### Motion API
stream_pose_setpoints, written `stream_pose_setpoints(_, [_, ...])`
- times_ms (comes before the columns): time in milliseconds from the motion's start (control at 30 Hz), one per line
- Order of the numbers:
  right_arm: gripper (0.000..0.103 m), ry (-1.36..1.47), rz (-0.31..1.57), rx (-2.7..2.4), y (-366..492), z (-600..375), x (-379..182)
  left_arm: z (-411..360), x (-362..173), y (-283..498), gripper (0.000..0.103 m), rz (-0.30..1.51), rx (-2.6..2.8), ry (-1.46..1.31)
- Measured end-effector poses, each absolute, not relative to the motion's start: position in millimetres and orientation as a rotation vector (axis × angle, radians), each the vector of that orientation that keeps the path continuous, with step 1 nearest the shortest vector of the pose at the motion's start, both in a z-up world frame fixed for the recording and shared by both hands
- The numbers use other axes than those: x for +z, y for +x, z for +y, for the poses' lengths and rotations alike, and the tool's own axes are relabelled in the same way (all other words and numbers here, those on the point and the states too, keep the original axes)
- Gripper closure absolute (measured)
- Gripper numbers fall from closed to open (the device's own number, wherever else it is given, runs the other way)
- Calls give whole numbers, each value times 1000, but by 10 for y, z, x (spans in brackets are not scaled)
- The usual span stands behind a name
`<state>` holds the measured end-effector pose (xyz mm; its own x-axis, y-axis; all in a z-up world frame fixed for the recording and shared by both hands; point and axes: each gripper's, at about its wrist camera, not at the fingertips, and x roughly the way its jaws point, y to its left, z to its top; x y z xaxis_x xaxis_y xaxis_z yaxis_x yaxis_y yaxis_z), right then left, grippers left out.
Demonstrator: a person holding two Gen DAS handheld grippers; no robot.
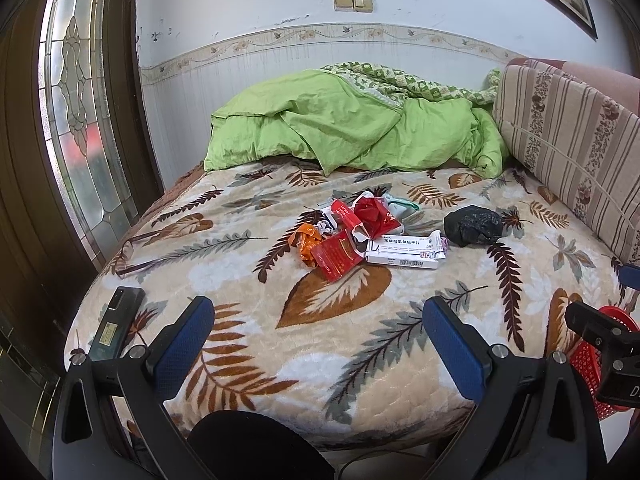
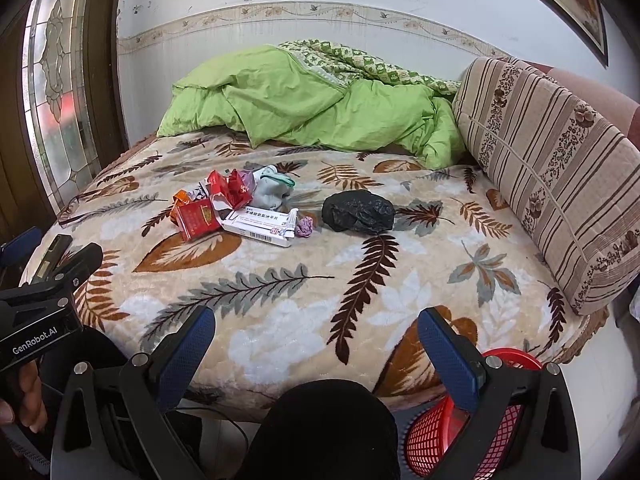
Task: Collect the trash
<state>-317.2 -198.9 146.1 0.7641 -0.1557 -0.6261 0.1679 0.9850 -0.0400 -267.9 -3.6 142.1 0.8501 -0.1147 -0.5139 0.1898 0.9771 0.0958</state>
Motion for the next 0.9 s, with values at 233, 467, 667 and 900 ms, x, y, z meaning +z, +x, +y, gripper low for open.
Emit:
stream_pose_setpoints(233, [1, 18, 684, -176, -3168, -1988, 1451, -50, 1391, -2680, 0, 539, -163, 142])
stream_pose_setpoints(467, [1, 23, 688, -175, -3175, -2003, 1441, -79, 1356, -2687, 0, 551, -172, 137])
stream_pose_setpoints(667, [1, 24, 697, -172, -3165, -2008, 1426, -36, 1335, -2625, 0, 577, -184, 120])
stream_pose_setpoints(900, [3, 93, 721, -87, -3083, -2109, 1385, 197, 1263, -2154, 0, 687, -238, 56])
